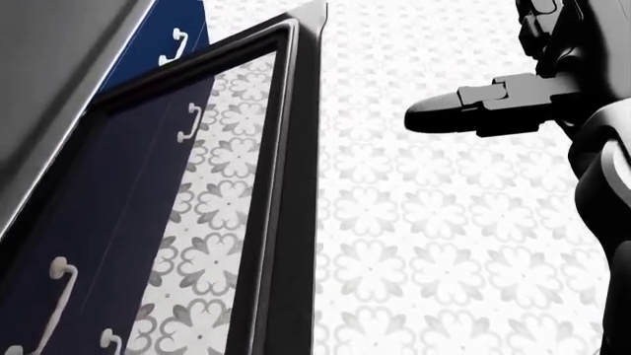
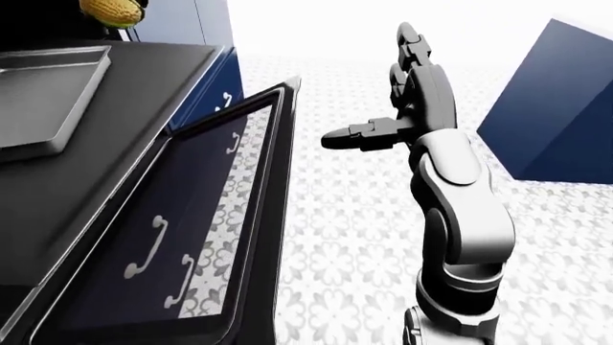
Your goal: Place the corn on the top rack of the oven.
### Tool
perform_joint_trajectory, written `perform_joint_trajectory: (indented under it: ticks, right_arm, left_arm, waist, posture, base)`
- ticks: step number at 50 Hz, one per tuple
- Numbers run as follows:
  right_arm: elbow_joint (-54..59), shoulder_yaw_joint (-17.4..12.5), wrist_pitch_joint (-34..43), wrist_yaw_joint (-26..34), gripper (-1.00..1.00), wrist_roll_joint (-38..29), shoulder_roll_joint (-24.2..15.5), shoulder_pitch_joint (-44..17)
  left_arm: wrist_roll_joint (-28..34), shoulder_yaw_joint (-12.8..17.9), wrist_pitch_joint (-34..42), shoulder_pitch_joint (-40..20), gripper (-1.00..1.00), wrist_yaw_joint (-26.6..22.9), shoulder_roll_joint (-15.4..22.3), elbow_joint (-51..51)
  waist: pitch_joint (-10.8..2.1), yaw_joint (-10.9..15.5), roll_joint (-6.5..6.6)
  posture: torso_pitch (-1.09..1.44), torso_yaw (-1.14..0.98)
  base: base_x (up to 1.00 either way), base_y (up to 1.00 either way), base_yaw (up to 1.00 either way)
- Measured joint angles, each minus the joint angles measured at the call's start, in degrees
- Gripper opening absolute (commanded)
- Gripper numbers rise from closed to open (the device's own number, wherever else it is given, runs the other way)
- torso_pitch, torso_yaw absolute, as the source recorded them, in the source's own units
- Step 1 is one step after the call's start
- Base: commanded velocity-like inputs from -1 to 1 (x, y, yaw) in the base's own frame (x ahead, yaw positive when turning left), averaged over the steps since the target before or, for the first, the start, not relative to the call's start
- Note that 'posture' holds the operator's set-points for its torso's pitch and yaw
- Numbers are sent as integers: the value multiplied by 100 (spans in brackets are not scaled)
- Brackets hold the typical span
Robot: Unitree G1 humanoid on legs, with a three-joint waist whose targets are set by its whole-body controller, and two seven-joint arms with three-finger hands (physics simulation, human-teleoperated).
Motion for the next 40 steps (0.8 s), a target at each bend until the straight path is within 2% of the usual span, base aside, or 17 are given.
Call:
perform_joint_trajectory:
  ticks: [5, 13, 20, 26, 28, 40]
  right_arm:
    - [12, 14, -34, 1, 100, -6, 6, 13]
    - [32, 7, -58, -4, 100, -21, 15, 13]
    - [116, 35, -127, 2, 100, -56, 42, 51]
    - [170, 44, -188, 16, 100, -83, 67, 85]
    - [243, 48, -225, 14, 100, -108, 80, 76]
    - [159, 33, -210, 41, 100, -133, 81, 59]
  left_arm:
    - [149, -41, 104, 129, -57, 93, 198, 41]
    - [643, -105, 712, 368, -51, 726, 437, 77]
    - [1003, -75, 1182, 528, -48, 1150, 510, 111]
    - [1264, -3, 1738, 750, -56, 1535, 581, 163]
    - [1276, 57, 1970, 812, -56, 1649, 571, 170]
    - [1266, 113, 2758, 1114, -56, 1599, 784, 79]
  waist:
    - [12, 13, -8]
    - [-37, -9, 66]
    - [-82, -36, 127]
    - [-124, -73, 173]
    - [-82, -82, 179]
    - [-144, -117, 201]
  posture:
    - [0, 0]
    - [0, 0]
    - [0, 0]
    - [0, 0]
    - [0, 0]
    - [0, 0]
  base:
    - [0, 0, 0]
    - [0, 0, 0]
    - [0, 0, 0]
    - [0, 0, 0]
    - [0, 0, 0]
    - [0, 0, 0]
